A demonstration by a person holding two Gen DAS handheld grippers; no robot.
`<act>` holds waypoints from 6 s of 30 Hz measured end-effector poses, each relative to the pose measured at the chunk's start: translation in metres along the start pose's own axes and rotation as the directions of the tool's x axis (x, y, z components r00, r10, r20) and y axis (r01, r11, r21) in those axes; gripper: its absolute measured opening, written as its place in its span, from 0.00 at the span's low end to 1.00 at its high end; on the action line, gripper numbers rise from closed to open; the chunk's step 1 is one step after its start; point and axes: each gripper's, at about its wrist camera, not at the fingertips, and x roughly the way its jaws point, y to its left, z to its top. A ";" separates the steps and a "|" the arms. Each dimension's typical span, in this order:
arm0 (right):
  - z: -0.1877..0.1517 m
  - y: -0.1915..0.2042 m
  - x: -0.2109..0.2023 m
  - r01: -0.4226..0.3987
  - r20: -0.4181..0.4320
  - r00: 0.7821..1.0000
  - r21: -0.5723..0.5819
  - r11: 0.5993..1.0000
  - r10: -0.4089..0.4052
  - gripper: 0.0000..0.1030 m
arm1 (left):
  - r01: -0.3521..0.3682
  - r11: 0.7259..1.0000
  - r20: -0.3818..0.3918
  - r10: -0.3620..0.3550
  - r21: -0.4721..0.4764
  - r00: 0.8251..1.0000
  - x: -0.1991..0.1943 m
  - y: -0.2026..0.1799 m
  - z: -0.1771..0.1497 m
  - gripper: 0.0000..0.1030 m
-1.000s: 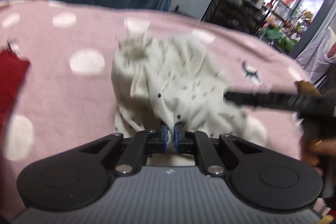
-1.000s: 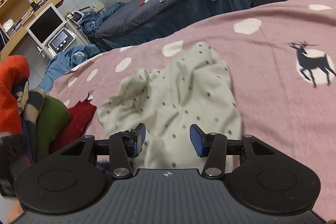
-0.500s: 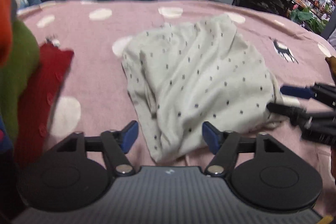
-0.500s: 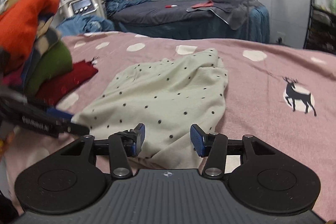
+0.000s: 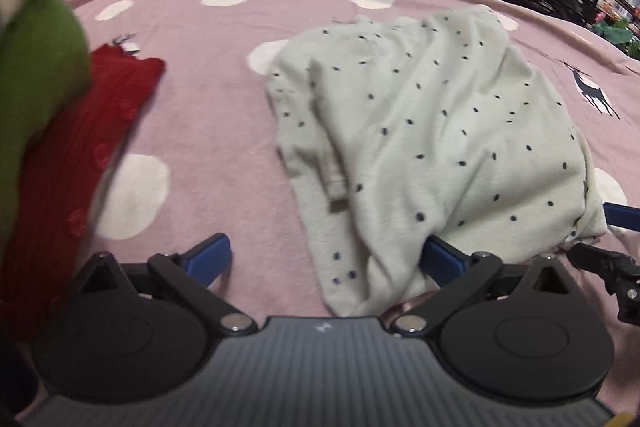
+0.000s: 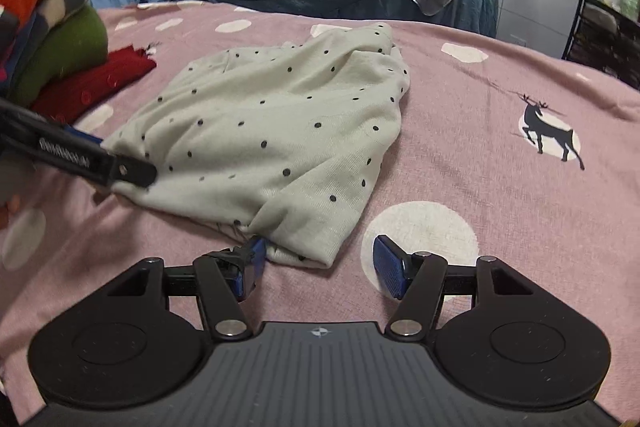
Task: Fold small clothes
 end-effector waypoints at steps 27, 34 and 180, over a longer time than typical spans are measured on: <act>-0.017 -0.069 -0.004 -0.396 0.143 0.900 0.666 0.633 0.413 1.00 | 0.502 0.686 0.229 -0.454 -0.527 0.861 -0.004 0.008 -0.055 1.00; 0.008 -0.078 0.028 -0.389 0.126 0.895 0.691 0.609 0.428 1.00 | 0.497 0.666 0.295 -0.401 -0.556 0.867 0.018 0.007 -0.033 1.00; 0.249 0.240 -0.101 -0.203 0.117 0.923 -0.662 0.722 0.366 1.00 | -0.449 0.892 0.175 0.434 0.053 0.884 -0.342 0.109 0.040 1.00</act>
